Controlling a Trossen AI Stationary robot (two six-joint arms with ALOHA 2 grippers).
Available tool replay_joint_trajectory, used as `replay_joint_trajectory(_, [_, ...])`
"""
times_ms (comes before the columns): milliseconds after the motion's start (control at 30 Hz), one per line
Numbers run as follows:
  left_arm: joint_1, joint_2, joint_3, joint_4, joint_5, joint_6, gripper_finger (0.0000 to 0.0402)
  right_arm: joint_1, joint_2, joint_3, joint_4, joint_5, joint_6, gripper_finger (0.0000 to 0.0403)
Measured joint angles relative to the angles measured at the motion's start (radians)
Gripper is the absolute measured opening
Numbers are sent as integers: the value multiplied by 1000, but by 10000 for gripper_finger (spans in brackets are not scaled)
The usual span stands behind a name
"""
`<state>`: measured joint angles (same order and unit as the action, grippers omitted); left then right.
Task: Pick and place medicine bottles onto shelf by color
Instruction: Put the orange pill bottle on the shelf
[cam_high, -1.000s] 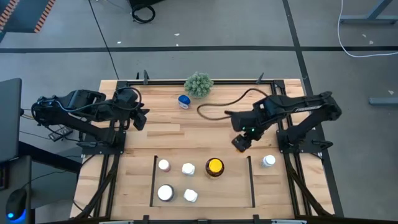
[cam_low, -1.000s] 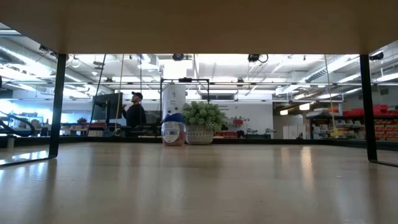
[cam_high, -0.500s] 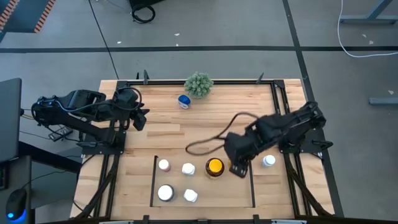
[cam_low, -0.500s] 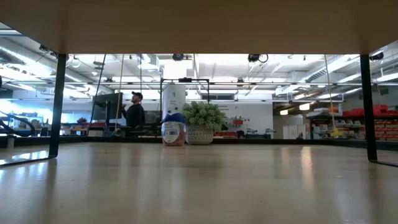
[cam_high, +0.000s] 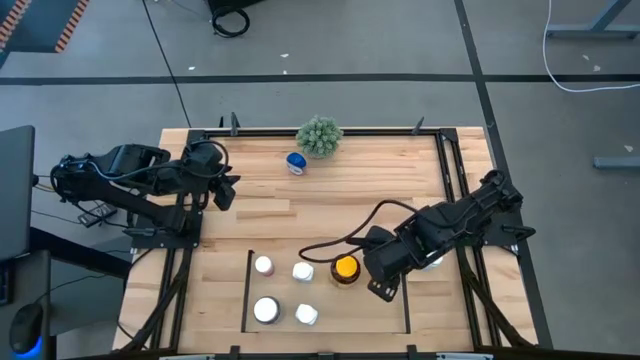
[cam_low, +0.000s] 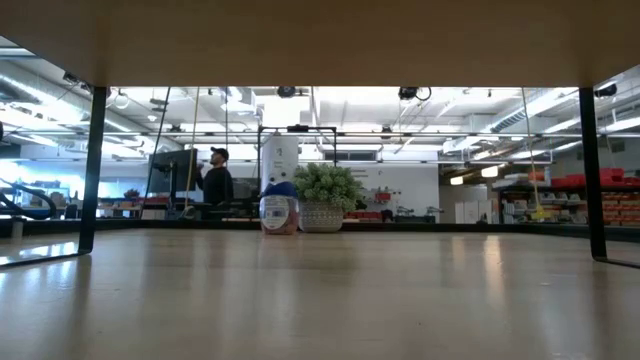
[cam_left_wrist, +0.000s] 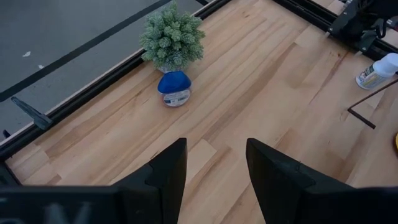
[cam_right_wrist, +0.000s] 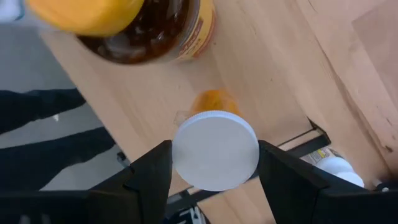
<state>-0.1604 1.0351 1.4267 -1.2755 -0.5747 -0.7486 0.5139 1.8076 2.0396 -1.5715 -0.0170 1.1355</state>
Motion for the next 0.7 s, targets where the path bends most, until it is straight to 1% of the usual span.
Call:
replay_joint_trajectory(167, [0, 0, 0, 0, 0, 0, 172, -3, 34, 0, 0, -11, -17, 225])
replay_joint_trajectory(400, [0, 0, 0, 0, 0, -5, 172, 4, 34, -16, 0, -11, -44, 225])
replay_joint_trajectory(567, [0, 0, 0, 0, 0, -5, 172, 7, 34, -16, 0, 31, -89, 225])
replay_joint_trajectory(700, [0, 0, 0, 0, 0, -3, 172, 11, 34, -17, 0, 60, -181, 225])
